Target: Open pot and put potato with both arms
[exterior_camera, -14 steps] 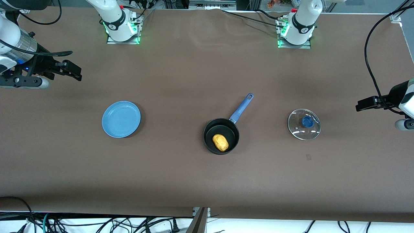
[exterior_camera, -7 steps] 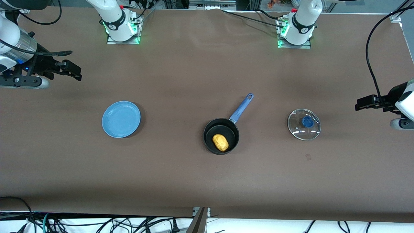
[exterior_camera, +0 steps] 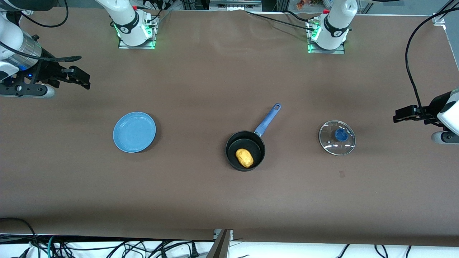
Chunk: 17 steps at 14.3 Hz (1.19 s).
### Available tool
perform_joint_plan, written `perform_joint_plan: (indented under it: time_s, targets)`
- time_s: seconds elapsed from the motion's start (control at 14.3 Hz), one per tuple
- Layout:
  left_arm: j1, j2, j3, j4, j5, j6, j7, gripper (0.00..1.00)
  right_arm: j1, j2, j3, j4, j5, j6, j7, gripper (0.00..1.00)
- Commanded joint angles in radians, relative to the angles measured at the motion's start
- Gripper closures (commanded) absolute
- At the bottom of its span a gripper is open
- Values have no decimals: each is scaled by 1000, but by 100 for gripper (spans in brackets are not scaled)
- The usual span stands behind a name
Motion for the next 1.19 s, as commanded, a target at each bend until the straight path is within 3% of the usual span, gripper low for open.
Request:
perform_joint_plan:
  time_s: [0.0,1.12]
  targets:
    - [-4,10,3,24,28,-1,19,0,4,8,1,34,-21,-27,-22,1]
    - [-10,12,1,24,30,-1,17,0,-3,0,-13,91,-19,-16,-57,0]
